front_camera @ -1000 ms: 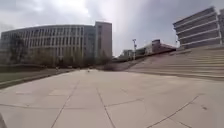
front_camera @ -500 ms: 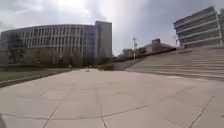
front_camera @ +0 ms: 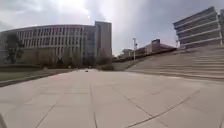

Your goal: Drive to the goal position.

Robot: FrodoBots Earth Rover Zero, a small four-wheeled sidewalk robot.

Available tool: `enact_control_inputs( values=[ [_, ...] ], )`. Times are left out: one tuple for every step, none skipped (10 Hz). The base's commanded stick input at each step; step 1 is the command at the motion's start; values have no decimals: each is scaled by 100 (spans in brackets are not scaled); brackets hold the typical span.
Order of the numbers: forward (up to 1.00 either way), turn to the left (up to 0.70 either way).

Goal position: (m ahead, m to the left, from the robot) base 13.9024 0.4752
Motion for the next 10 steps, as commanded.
enact_control_inputs(
  values=[
    [70, 0],
    [70, 0],
    [70, 0],
    [70, 0],
    [70, 1],
    [70, 3],
    [70, 35],
    [70, 35],
    [70, 35],
    [70, 0]
  ],
)
